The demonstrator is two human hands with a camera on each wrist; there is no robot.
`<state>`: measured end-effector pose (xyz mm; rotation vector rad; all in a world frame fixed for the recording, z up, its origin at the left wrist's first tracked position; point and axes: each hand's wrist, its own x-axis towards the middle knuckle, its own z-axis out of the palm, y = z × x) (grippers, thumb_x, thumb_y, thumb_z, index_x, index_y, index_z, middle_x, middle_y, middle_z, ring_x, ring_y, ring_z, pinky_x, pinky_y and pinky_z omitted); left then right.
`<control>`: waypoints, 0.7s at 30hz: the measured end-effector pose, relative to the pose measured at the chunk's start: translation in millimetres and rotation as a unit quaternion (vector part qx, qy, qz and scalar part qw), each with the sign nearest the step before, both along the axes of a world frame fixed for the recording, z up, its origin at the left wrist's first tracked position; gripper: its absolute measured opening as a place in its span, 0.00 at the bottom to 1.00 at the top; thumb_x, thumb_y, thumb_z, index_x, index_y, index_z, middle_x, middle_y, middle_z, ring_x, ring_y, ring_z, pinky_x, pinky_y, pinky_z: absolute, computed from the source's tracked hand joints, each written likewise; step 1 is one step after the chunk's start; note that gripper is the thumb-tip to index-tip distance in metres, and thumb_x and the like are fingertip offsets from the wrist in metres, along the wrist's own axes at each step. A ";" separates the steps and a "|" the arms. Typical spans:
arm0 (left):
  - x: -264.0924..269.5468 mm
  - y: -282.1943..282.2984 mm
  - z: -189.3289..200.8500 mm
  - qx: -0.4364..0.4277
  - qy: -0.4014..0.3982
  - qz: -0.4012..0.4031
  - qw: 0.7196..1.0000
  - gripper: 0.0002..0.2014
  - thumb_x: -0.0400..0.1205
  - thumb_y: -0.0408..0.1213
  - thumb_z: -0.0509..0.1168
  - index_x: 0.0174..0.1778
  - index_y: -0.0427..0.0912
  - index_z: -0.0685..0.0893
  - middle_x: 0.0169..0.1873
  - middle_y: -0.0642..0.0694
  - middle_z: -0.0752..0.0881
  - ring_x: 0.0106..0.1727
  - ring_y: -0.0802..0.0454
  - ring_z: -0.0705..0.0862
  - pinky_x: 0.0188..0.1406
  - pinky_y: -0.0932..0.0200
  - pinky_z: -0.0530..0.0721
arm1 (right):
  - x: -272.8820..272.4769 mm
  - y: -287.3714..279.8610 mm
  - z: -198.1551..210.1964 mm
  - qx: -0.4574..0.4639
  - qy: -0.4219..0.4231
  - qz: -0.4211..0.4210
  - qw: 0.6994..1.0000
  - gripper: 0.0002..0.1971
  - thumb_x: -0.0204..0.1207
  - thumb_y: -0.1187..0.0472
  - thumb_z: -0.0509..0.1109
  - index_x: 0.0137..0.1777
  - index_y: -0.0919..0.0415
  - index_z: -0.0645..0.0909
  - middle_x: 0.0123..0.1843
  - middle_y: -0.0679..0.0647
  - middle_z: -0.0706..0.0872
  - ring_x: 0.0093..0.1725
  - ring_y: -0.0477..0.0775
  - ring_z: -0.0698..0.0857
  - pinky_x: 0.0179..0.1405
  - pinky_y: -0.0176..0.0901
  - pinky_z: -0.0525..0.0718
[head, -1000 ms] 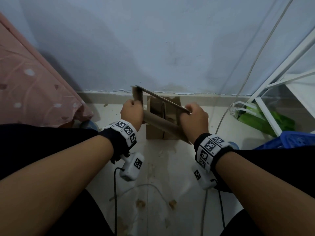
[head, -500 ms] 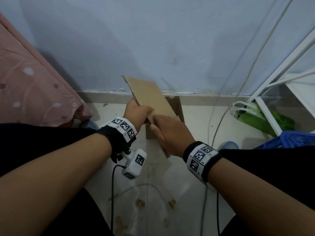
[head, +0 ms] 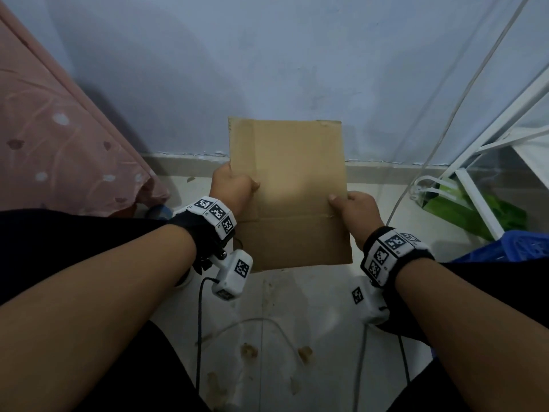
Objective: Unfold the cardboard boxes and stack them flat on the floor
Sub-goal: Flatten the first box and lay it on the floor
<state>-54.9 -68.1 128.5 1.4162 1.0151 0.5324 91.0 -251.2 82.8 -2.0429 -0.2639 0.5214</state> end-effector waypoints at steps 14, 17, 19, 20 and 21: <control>-7.5 -19.7 -5.5 0.204 0.051 0.037 0.977 0.16 0.84 0.29 0.68 0.68 0.41 0.84 0.54 0.50 0.86 0.53 0.54 0.83 0.51 0.66 0.78 | -31.0 12.0 9.1 -0.158 -0.276 0.008 0.948 0.14 0.83 0.52 0.68 0.43 0.63 0.79 0.37 0.52 0.80 0.40 0.56 0.77 0.39 0.46 0.74; -6.3 -7.8 2.4 0.192 0.060 -0.021 0.979 0.16 0.83 0.32 0.70 0.68 0.41 0.85 0.58 0.47 0.88 0.58 0.48 0.86 0.55 0.60 0.81 | -22.1 8.4 9.9 -0.126 -0.195 -0.041 0.972 0.11 0.79 0.53 0.68 0.38 0.58 0.80 0.38 0.52 0.83 0.39 0.57 0.82 0.38 0.48 0.83; -3.9 3.9 8.1 0.168 0.079 -0.050 0.981 0.17 0.83 0.33 0.71 0.68 0.40 0.86 0.59 0.45 0.89 0.59 0.45 0.87 0.59 0.57 0.84 | -14.4 8.3 12.8 -0.081 -0.119 -0.070 0.987 0.12 0.78 0.54 0.66 0.38 0.60 0.84 0.37 0.57 0.85 0.39 0.58 0.84 0.39 0.46 0.84; -3.4 9.6 10.4 0.148 0.082 -0.060 0.984 0.16 0.83 0.33 0.71 0.68 0.40 0.86 0.59 0.44 0.90 0.59 0.45 0.88 0.60 0.54 0.85 | -12.1 8.7 17.0 -0.044 -0.066 -0.078 0.994 0.14 0.79 0.55 0.64 0.39 0.63 0.84 0.36 0.61 0.85 0.36 0.60 0.83 0.38 0.47 0.81; -3.4 15.0 12.3 0.129 0.080 -0.069 0.986 0.16 0.83 0.33 0.71 0.67 0.40 0.87 0.58 0.44 0.90 0.58 0.44 0.88 0.61 0.51 0.86 | -10.8 8.8 21.4 0.006 0.007 -0.087 0.996 0.15 0.82 0.55 0.60 0.41 0.64 0.82 0.34 0.63 0.85 0.34 0.61 0.82 0.36 0.48 0.80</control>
